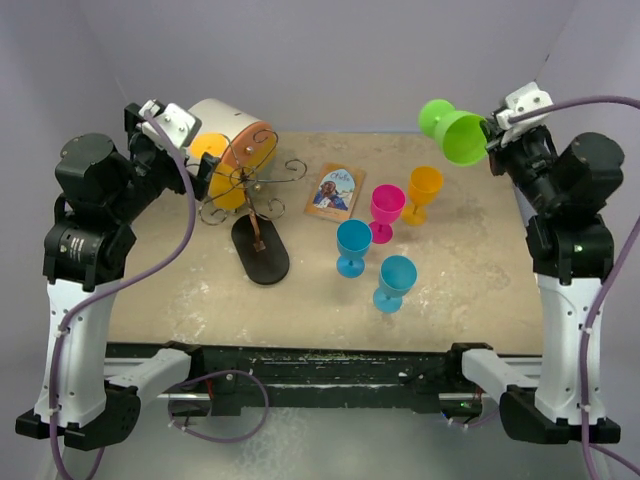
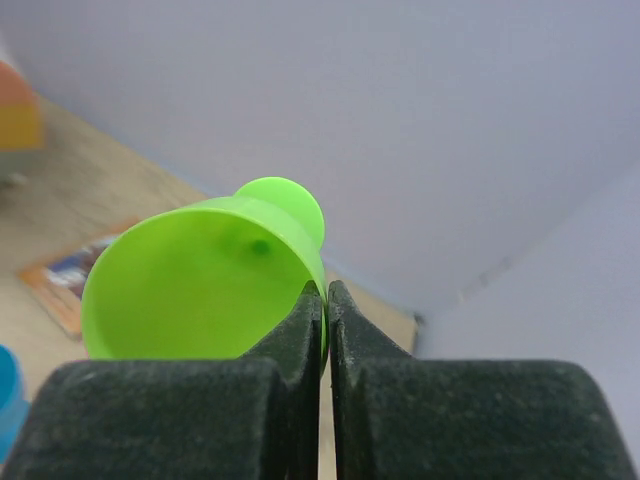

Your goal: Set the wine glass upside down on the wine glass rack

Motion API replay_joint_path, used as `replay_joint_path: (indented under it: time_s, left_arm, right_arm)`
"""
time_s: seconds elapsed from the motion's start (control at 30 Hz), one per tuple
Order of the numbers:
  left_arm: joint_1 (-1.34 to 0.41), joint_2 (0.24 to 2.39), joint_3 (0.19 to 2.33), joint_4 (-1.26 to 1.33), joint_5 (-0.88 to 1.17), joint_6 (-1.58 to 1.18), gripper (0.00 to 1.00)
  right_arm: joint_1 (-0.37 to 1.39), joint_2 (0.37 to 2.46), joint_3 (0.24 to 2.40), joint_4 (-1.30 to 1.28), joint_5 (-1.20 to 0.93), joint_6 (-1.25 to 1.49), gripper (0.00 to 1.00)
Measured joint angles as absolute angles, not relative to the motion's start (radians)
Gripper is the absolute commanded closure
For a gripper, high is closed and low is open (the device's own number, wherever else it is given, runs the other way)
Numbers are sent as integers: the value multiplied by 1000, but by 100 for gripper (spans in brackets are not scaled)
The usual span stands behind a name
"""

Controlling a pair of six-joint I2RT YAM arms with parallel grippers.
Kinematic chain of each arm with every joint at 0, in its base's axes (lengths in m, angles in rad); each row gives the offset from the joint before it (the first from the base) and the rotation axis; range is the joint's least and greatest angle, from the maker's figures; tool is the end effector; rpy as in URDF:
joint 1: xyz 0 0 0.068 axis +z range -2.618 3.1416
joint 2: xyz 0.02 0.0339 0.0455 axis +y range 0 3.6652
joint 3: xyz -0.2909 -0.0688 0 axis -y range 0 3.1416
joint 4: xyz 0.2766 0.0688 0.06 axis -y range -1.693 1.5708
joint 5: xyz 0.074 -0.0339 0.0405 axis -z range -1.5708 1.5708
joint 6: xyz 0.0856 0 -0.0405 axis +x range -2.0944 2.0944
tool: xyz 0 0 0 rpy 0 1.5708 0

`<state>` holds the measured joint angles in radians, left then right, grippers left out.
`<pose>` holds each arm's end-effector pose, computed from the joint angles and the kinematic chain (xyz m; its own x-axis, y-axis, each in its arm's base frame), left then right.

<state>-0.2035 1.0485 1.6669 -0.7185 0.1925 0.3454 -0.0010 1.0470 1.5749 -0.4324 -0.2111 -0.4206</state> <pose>0.2148 -0.0610 0.5591 0.0382 0.3314 -0.9427 0.3952 0.8615 0.3189 0.2402 0.0177 0.5716 0.1718 -0.3994 -0.9005 -0.1506 0.8927 -0.4247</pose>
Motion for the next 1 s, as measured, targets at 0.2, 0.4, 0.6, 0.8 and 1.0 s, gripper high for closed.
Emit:
replay_joint_path:
  time_s: [0.2,0.4,0.6,0.8,1.0]
  left_arm:
    - [-204,1050,1670,-707,278,270,1]
    - [-204,1069,1670,-651,415,163,1]
    - [-205,1128,1664,-583,517,30,2]
    - [-227,1212,1664,-528,575,-119,4]
    - [-275,1292,1691,-514,591,-243,8]
  right_arm:
    - [0,1050,1655,-379,-553,-290,100]
    - [0,1089,1594,-241,-732,-92,100]
    - [2,1140,1501,-123,-819,88,100]
    - [5,1135,1469,-41,-867,178,100]
    - [6,1125,1469,3,-897,204,100]
